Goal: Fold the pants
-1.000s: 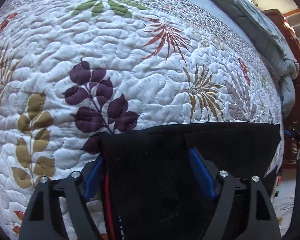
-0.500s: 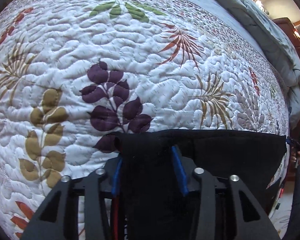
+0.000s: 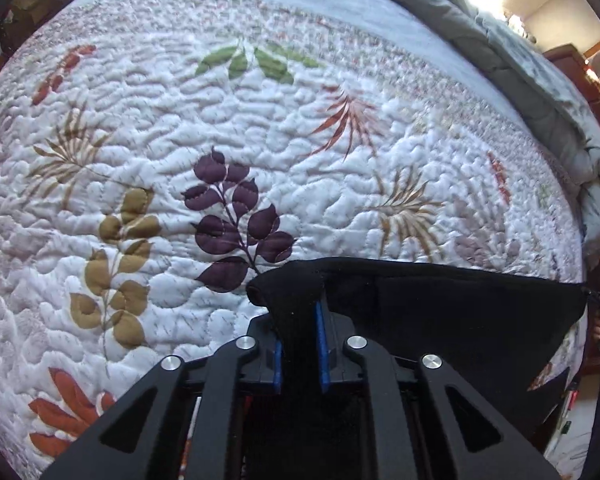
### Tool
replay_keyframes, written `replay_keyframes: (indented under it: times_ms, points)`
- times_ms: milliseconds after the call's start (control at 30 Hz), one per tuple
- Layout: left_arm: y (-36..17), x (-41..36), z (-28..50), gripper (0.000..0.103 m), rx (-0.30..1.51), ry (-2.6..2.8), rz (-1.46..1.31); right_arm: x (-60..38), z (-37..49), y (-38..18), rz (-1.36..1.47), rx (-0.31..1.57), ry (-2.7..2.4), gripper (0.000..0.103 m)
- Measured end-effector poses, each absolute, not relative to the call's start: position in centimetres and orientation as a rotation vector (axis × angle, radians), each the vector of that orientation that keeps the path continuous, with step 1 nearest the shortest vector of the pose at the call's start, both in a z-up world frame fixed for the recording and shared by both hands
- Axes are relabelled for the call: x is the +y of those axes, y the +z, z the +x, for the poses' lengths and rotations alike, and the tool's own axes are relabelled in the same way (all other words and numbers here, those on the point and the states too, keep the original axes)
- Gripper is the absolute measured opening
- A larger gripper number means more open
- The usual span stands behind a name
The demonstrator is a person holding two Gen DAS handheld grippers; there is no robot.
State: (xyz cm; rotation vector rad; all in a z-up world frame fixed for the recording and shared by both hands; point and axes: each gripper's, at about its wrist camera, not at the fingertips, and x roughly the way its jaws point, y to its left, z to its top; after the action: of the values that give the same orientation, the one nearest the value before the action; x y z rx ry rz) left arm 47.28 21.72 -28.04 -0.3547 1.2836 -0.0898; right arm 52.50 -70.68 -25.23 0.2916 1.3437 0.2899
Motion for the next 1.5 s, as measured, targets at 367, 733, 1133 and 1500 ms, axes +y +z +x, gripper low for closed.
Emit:
replay_keyframes:
  times_ms: [367,733,1133,1500]
  points:
    - [-16.6,21.0,38.4,0.011,0.988,-0.168,-0.411,-74.4,42.3,-15.5,0.265,1.109,0.166,0.0]
    - [-17.3,19.3,30.5,0.012,1.004,-0.199,-0.336,-73.8,33.3,-20.0,0.39,1.23,0.193,0.006]
    - [-17.3,19.8,33.6,0.011,1.021,-0.144,-0.348,-74.5,50.6,-26.8,0.467,1.321,0.165,0.043]
    - [-18.0,19.5,35.7,0.011,1.047,-0.115,-0.343,-73.8,51.8,-28.6,0.399,1.373,0.3,0.008]
